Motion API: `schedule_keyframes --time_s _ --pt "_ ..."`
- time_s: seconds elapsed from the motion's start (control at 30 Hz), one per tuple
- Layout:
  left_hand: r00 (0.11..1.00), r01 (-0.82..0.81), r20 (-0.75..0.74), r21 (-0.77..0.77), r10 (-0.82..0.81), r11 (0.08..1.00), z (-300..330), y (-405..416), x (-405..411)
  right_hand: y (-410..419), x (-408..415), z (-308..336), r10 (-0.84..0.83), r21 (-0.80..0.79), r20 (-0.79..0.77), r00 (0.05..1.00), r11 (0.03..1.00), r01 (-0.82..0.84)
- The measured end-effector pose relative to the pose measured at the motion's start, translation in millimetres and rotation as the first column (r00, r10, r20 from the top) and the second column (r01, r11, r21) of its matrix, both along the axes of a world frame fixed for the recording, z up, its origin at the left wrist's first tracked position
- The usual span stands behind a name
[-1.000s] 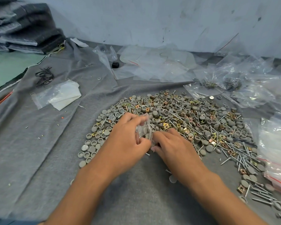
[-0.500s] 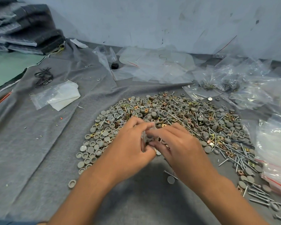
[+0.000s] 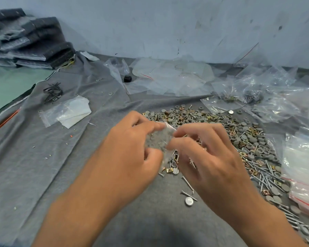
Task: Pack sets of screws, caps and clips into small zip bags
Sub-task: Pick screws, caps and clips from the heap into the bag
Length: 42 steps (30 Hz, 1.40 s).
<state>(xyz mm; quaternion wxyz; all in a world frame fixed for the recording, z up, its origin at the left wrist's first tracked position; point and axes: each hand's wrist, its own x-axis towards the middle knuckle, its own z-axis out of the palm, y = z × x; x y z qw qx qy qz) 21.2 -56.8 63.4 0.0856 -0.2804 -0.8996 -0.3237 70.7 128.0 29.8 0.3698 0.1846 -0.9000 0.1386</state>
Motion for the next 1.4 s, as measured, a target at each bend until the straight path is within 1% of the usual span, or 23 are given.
schedule_keyframes --time_s 0.07,0.1,0.13,0.17,0.23,0.3,0.37,0.43,0.5,0.6,0.7,0.73,0.77,0.83,0.9,0.93,1.0,1.03,1.1,1.2,1.3,1.33,1.4 --pt "1.000 -0.001 -0.016 0.013 0.002 1.000 11 -8 2 3 -2 -1 0.031 -0.165 0.001 1.000 0.986 -0.031" --pt "0.999 -0.018 -0.029 0.030 0.019 0.999 15 -14 1 8 -5 -4 0.025 -0.225 0.032 0.999 0.974 -0.017" --pt "0.998 -0.049 -0.048 0.054 0.051 0.997 19 -22 -1 15 -8 -8 -0.006 -0.249 0.096 0.995 0.968 0.030" --pt "0.994 -0.086 -0.068 0.081 0.091 0.993 22 -29 -4 23 -12 -15 -0.060 -0.234 0.191 0.980 0.967 0.104" --pt "0.983 -0.146 -0.099 0.111 0.158 0.983 23 -39 -9 38 -19 -31 -0.191 -0.123 0.389 0.901 0.959 0.256" --pt "0.977 -0.162 -0.129 0.084 0.172 0.983 16 -37 -12 44 -27 -46 -0.257 -0.033 0.489 0.834 0.950 0.312" --pt "0.976 -0.179 -0.120 0.017 0.180 0.984 0 -24 -17 43 -38 -55 -0.282 0.028 0.508 0.814 0.950 0.311" --pt "0.978 -0.205 -0.064 -0.061 0.201 0.977 -22 -8 -23 42 -48 -60 -0.318 0.100 0.480 0.817 0.946 0.310" --pt "0.984 -0.178 -0.013 -0.112 0.178 0.978 -42 4 -27 42 -53 -63 -0.346 0.160 0.449 0.824 0.938 0.307" --pt "0.992 -0.112 0.052 -0.102 0.118 0.988 -59 15 -29 45 -56 -64 -0.341 0.221 0.439 0.831 0.938 0.268" --pt "0.993 -0.093 0.067 -0.084 0.099 0.992 -65 20 -30 46 -58 -64 -0.338 0.219 0.467 0.817 0.939 0.264" --pt "0.993 -0.085 0.078 -0.079 0.091 0.993 -67 20 -30 46 -58 -65 -0.333 0.190 0.474 0.815 0.943 0.275" --pt "0.992 -0.074 0.096 -0.070 0.081 0.995 -68 21 -29 46 -58 -64 -0.308 0.120 0.491 0.815 0.950 0.287" --pt "0.990 -0.058 0.125 -0.039 0.063 0.998 -70 20 -28 46 -57 -58 -0.176 -0.130 0.569 0.803 0.945 0.299" --pt "0.989 -0.059 0.135 -0.010 0.060 0.998 -72 19 -28 43 -55 -49 0.042 -0.412 0.598 0.801 0.873 0.262" --pt "0.989 -0.060 0.136 0.004 0.059 0.998 -72 18 -29 40 -52 -44 0.140 -0.518 0.585 0.799 0.823 0.235" --pt "0.990 -0.057 0.134 0.032 0.052 0.998 -73 18 -29 32 -47 -35 0.282 -0.645 0.549 0.787 0.742 0.183" --pt "0.990 -0.052 0.132 0.040 0.046 0.998 -73 18 -29 28 -45 -32 0.324 -0.668 0.535 0.780 0.728 0.155" --pt "0.991 -0.039 0.128 0.047 0.033 0.998 -74 19 -29 20 -40 -30 0.335 -0.652 0.520 0.786 0.750 0.111" --pt "0.991 -0.023 0.133 0.062 0.014 0.998 -76 20 -28 12 -35 -29 0.208 -0.510 0.491 0.846 0.856 0.085" --pt "0.991 -0.008 0.136 0.090 -0.004 0.996 -77 21 -27 7 -33 -31 0.058 -0.312 0.455 0.889 0.945 0.098" --pt "0.991 -0.006 0.137 0.096 -0.007 0.995 -76 21 -27 7 -33 -32 0.018 -0.256 0.444 0.896 0.961 0.108" --pt "0.990 -0.008 0.139 0.101 -0.006 0.995 -76 20 -26 8 -32 -33 -0.023 -0.205 0.428 0.904 0.971 0.122"
